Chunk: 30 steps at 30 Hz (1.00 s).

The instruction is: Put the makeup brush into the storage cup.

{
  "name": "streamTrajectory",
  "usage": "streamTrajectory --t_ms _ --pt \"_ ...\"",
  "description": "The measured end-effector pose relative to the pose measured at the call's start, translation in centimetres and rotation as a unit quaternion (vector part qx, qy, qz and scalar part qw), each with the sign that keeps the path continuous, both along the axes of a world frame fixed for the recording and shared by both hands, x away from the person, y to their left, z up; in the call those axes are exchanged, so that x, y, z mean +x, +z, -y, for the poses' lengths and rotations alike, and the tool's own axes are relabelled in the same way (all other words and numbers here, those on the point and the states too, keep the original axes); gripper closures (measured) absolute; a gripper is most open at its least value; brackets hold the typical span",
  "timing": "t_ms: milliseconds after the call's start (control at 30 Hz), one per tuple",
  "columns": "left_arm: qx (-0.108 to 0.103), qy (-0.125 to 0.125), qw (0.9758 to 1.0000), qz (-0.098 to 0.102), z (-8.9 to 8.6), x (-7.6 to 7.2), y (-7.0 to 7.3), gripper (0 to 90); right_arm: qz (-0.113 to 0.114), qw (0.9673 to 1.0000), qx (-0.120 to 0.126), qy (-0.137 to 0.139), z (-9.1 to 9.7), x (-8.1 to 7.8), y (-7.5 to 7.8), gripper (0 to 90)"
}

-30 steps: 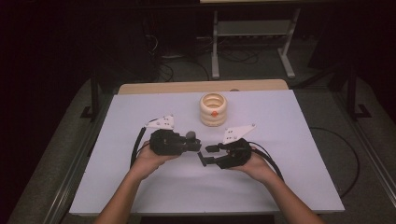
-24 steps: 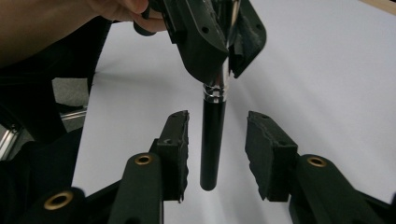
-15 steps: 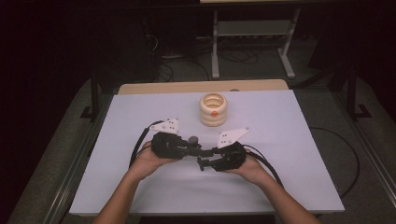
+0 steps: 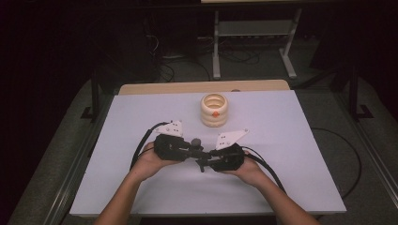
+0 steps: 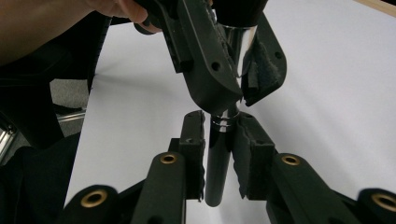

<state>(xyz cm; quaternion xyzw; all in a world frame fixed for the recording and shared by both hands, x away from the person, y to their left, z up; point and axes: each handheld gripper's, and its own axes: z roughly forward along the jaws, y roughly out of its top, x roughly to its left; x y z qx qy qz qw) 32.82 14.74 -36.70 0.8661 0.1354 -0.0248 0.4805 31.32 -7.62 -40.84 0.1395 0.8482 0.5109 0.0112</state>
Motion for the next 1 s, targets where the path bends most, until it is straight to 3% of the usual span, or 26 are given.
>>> streamTrajectory --t_ms 433,533,667,1000 --pt "-0.006 0.002 1.0000 0.005 0.1 0.0 0.0 76.8 -0.005 1.0000 0.004 -0.004 0.0 0.1 -0.1 78.1" --pt "-0.015 0.004 0.9999 0.005 0.0 0.1 0.0 75.8 -0.002 0.9999 0.006 -0.008 0.1 0.1 0.0 78.1" --pt "-0.015 0.008 0.9998 0.010 -0.1 0.1 -0.1 65.1 0.000 0.9999 0.006 -0.012 0.2 0.1 0.1 78.1" --pt "-0.040 0.036 0.9984 0.018 -1.0 0.1 0.1 48.7 0.008 0.9994 0.003 -0.035 1.2 0.6 0.5 78.1"
